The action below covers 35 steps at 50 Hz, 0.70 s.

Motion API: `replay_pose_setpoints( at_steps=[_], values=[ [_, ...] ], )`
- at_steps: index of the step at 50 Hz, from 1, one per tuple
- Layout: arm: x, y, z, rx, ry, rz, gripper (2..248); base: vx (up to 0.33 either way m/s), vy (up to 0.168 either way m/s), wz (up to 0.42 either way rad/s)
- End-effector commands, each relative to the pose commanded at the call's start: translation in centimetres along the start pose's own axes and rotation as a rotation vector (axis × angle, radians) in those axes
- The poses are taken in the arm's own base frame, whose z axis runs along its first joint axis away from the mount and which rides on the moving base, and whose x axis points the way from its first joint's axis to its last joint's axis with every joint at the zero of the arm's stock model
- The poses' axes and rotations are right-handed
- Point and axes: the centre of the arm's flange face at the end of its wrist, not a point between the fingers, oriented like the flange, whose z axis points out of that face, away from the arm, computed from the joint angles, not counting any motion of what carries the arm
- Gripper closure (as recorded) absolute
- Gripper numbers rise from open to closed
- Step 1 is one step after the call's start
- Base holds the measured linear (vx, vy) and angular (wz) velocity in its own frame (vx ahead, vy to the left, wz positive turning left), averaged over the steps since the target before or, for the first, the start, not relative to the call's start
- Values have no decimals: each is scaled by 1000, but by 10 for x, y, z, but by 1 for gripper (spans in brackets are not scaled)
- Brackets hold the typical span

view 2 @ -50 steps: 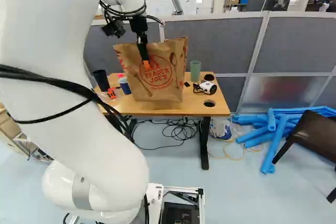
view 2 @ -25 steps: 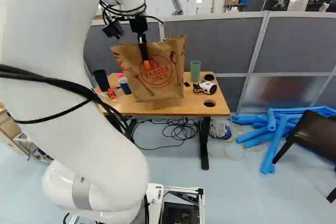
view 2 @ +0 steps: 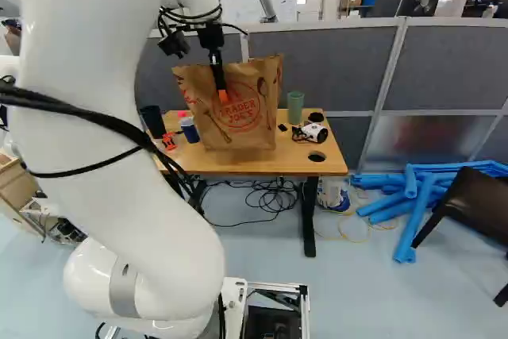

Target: Pick up the bag on the ground and place it on the table

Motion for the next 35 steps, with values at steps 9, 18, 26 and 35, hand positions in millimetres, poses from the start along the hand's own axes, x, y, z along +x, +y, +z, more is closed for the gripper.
replay_pose_setpoints(
  at_steps=[9,18,26,35],
  values=[
    [2,9,3,11,3,-6,230,0,0,0],
    [2,12,14,45,8,-8,230,0,0,0],
    [2,16,26,71,12,-8,230,0,0,0],
    [1,23,41,95,15,-7,230,0,0,0]
  ],
)
